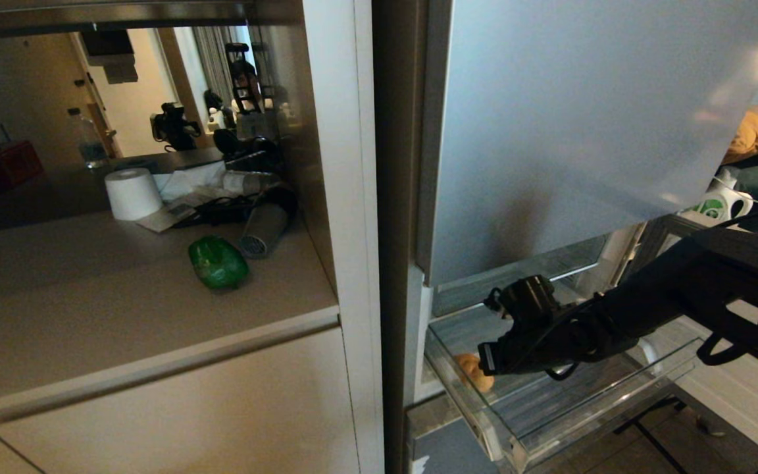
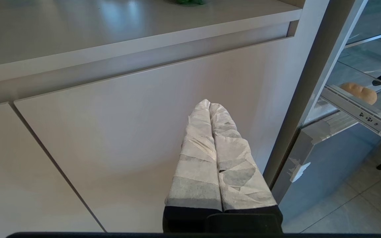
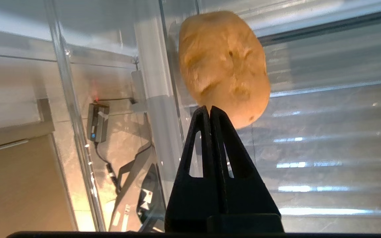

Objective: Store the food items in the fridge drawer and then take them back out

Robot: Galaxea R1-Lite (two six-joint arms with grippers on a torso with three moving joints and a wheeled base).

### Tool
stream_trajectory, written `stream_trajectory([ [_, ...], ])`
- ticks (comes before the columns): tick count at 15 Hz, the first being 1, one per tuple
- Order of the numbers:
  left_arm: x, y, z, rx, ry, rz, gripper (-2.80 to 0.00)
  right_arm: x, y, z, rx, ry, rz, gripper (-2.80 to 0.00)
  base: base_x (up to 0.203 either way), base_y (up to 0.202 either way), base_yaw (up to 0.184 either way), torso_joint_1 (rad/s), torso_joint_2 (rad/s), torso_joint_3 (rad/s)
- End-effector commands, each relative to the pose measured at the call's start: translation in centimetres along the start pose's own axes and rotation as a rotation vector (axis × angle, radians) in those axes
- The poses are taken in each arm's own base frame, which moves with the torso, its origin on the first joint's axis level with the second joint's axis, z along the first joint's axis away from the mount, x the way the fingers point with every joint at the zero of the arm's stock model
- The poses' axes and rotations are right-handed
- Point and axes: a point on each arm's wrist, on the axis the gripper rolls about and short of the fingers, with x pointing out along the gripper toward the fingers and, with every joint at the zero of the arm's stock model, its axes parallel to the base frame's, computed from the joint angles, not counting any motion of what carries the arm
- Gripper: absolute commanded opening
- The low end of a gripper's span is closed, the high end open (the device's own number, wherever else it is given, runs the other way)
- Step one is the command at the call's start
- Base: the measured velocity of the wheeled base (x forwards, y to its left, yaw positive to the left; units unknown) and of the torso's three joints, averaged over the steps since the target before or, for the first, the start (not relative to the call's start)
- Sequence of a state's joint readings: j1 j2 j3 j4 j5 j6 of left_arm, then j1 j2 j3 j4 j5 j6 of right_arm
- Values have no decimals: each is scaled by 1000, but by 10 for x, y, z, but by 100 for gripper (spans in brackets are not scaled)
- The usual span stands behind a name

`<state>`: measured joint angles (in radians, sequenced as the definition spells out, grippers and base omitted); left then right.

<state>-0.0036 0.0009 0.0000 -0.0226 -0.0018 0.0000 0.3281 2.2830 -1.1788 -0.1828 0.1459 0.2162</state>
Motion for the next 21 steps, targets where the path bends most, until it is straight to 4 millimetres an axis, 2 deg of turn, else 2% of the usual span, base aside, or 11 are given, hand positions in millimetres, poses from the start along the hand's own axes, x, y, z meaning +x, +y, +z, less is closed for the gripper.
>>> stream_trajectory([
  [1, 1, 0, -3, 0, 11, 1, -280, 4, 0, 1, 0, -3, -1, -280, 0, 0, 0, 0, 0, 0],
  [2, 1, 0, -3, 2, 11, 1, -280, 4, 0, 2, -3, -6, 0, -280, 0, 0, 0, 0, 0, 0],
  [3, 1, 0, -3, 1, 11, 0, -280, 4, 1, 3, -5, -6, 7, 0, 0, 0, 0, 0, 0, 0],
  [11, 1, 0, -3, 0, 11, 1, -280, 10, 1, -4, 3, 63, -7, 0, 0, 0, 0, 0, 0, 0],
  [21, 1, 0, -3, 0, 11, 1, -280, 18, -7, 1, 6, 76, -128, 0, 0, 0, 0, 0, 0, 0],
])
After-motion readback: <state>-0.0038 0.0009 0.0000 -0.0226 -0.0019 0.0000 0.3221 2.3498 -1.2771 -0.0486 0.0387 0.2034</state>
